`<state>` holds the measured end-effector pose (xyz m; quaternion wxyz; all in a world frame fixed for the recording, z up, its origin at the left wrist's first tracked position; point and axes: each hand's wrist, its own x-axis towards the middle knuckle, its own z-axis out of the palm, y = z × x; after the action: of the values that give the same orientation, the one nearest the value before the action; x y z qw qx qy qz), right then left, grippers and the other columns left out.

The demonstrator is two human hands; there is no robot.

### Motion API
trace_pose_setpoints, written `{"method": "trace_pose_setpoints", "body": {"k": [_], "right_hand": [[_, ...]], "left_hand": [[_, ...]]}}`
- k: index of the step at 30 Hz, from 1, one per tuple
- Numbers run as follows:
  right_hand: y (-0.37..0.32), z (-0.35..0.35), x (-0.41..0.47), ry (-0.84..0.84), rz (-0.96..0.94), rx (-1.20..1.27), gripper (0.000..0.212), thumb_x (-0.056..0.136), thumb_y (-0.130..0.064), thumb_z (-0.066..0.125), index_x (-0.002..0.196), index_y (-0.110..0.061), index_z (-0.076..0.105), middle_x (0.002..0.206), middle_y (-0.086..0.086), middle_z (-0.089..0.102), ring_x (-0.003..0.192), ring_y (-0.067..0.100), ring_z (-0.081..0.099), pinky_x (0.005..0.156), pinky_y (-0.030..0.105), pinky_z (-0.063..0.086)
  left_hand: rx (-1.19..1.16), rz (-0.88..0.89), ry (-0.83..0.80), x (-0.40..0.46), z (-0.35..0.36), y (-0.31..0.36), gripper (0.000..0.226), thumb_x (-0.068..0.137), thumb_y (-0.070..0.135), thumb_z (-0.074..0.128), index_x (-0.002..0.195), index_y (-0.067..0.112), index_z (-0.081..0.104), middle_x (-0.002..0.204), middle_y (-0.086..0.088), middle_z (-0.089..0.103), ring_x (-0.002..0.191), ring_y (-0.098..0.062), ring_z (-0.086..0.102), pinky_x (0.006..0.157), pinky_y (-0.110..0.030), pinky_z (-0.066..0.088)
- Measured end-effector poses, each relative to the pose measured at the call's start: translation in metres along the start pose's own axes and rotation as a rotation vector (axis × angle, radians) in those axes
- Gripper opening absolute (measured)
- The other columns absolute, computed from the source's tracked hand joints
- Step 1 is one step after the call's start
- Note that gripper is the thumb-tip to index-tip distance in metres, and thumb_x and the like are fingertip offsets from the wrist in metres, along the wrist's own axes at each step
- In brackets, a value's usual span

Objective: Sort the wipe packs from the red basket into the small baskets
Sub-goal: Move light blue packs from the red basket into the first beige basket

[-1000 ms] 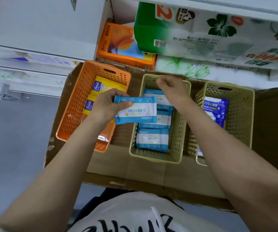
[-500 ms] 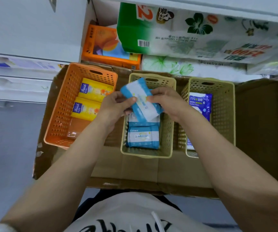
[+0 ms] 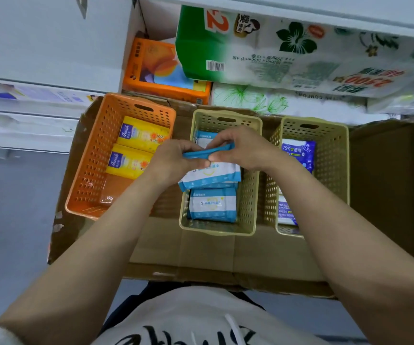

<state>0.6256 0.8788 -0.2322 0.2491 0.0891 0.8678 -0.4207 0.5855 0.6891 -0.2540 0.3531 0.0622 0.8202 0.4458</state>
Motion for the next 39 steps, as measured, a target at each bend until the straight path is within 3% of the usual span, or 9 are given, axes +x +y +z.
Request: {"method": "trace_pose_setpoints", "body": {"k": [2,5,9,11,14,21,29,39], "right_hand": [[0.01,-0.009,0.006,0.139,0.055,-0.047,0.017,0.082,-0.028,0.078,0.097,-0.022,0.075,0.094,-0.017,0.066,0.098,0.008,0.062,0.083,0.026,0.048],[0.035,-0.016,0.013,0.371,0.205,-0.107,0.016,0.084,-0.029,0.075,0.098,-0.022,0.074,0.1,-0.008,0.066,0.101,0.013,0.061,0.081,0.027,0.045],[0.05,0.007,0.024,0.237,0.179,-0.139,0.025,0.086,-0.029,0.073,0.108,-0.017,0.073,0.113,-0.001,0.07,0.108,0.017,0.062,0.087,0.028,0.047],[0.053,0.025,0.028,0.153,0.135,-0.16,0.026,0.088,-0.028,0.07,0.111,-0.015,0.072,0.116,0.001,0.069,0.109,0.018,0.061,0.091,0.03,0.047],[0.062,0.054,0.033,0.118,0.144,-0.219,0.025,0.091,-0.027,0.067,0.114,-0.015,0.069,0.116,0.003,0.068,0.107,0.021,0.062,0.086,0.029,0.047],[0.077,0.076,0.038,0.11,0.158,-0.33,0.04,0.087,-0.028,0.072,0.124,-0.015,0.063,0.12,0.008,0.06,0.112,0.026,0.057,0.094,0.036,0.046],[0.079,0.084,0.034,0.241,0.127,-0.458,0.04,0.089,-0.028,0.07,0.127,-0.019,0.063,0.12,0.006,0.061,0.118,0.024,0.048,0.096,0.036,0.042],[0.063,0.097,0.031,0.338,0.255,-0.608,0.039,0.09,-0.028,0.068,0.125,-0.016,0.057,0.122,0.006,0.057,0.121,0.025,0.041,0.092,0.039,0.047]], "left_hand": [[-0.026,-0.008,0.11,0.0,0.002,-0.005,0.037,0.081,0.025,0.079,0.115,0.02,0.066,0.101,0.005,0.07,0.089,-0.006,0.064,0.071,-0.021,0.053],[0.041,-0.036,0.18,-0.008,0.011,-0.021,0.056,0.086,0.025,0.074,0.136,0.022,0.05,0.114,0.012,0.061,0.097,-0.002,0.057,0.07,-0.012,0.042],[0.017,-0.088,0.095,-0.022,0.026,-0.043,0.061,0.088,0.018,0.071,0.142,0.03,0.046,0.119,0.007,0.063,0.107,-0.01,0.058,0.075,-0.018,0.046],[-0.068,-0.15,0.106,-0.022,0.024,-0.049,0.057,0.089,0.016,0.069,0.14,0.032,0.049,0.108,0.001,0.064,0.102,-0.015,0.062,0.079,-0.032,0.056],[-0.161,-0.211,0.048,-0.018,0.02,-0.052,0.057,0.091,0.009,0.066,0.14,0.033,0.05,0.111,-0.009,0.063,0.103,-0.024,0.064,0.084,-0.048,0.058],[-0.196,-0.221,0.02,-0.017,0.02,-0.054,0.057,0.092,0.008,0.063,0.141,0.034,0.049,0.112,-0.012,0.064,0.101,-0.024,0.066,0.084,-0.046,0.059],[-0.255,-0.24,-0.015,-0.016,0.018,-0.057,0.057,0.093,0.006,0.062,0.143,0.031,0.048,0.116,-0.017,0.062,0.106,-0.027,0.065,0.086,-0.048,0.058],[-0.221,-0.213,-0.022,-0.015,0.02,-0.059,0.059,0.093,0.009,0.063,0.143,0.034,0.046,0.116,-0.009,0.06,0.107,-0.022,0.062,0.083,-0.042,0.06]]}}
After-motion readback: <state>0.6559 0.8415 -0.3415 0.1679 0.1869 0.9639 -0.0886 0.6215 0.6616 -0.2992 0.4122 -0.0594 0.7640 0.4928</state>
